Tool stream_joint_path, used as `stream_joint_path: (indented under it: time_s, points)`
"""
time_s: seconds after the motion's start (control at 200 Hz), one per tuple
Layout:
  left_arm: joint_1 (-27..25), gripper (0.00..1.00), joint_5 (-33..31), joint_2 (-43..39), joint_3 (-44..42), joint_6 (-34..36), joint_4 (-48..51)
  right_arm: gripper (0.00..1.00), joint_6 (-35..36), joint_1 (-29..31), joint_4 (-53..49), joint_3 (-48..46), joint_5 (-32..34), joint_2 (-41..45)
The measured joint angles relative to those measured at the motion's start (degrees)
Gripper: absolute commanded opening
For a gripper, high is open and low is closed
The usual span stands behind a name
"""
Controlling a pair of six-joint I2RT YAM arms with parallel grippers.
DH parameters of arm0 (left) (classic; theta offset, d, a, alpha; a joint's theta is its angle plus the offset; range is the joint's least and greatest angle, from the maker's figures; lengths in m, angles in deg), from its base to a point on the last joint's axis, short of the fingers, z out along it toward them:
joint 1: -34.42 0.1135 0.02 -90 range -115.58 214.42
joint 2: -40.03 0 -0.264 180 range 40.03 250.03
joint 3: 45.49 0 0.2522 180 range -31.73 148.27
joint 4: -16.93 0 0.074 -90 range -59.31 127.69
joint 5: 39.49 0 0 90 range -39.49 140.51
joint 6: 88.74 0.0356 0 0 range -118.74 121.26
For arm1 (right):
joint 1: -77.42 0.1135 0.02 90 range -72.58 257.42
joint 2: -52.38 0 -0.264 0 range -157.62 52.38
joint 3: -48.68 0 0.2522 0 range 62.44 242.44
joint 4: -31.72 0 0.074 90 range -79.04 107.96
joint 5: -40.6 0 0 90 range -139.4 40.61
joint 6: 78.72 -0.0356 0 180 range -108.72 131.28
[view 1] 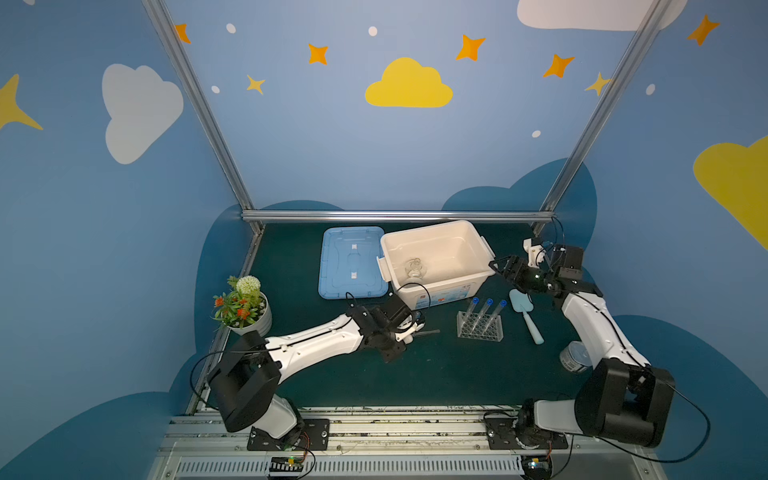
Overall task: Organize the chemistry lab equipment
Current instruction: 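Lift the pestle and carry it over the bin with the left gripper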
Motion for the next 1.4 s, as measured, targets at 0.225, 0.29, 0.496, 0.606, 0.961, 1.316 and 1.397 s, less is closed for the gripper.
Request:
stream_joint_path:
  time_s: [0.225,0.29,0.496,0.606,0.961,1.316,1.397]
  points:
    - [2.29,0.08,0.74,-6.49,0.02,-2.21,-0.28,0.66,0.9,0.11,1.46,2.93,0.2,-4.15]
    - [3.15,0.08,1.05,-8.11,0.15,-2.69,-0.37,0.61,1.14,0.15,1.95,3.78,0.13,-5.66]
    - [6.78,0.09,2.64,-10.73,3.19,-3.78,-0.39,0.51,2.51,0.76,2.01,7.5,-0.15,-10.95]
    - [8.76,0.09,4.13,-10.84,5.9,-3.87,-0.39,0.42,3.65,1.29,1.27,9.09,0.33,-12.92]
    - [14.99,0.1,8.15,-5.22,15.69,-4.09,-2.36,0.22,4.85,2.93,-0.13,9.18,2.47,-13.14]
    - [18.01,0.1,11.67,8.63,28.98,-4.59,-3.87,0.16,5.14,3.37,-0.55,9.18,3.32,-13.05]
    - [18.34,0.1,12.09,12.85,33.79,-4.59,-3.37,0.15,5.09,3.41,-0.57,8.68,3.32,-12.52]
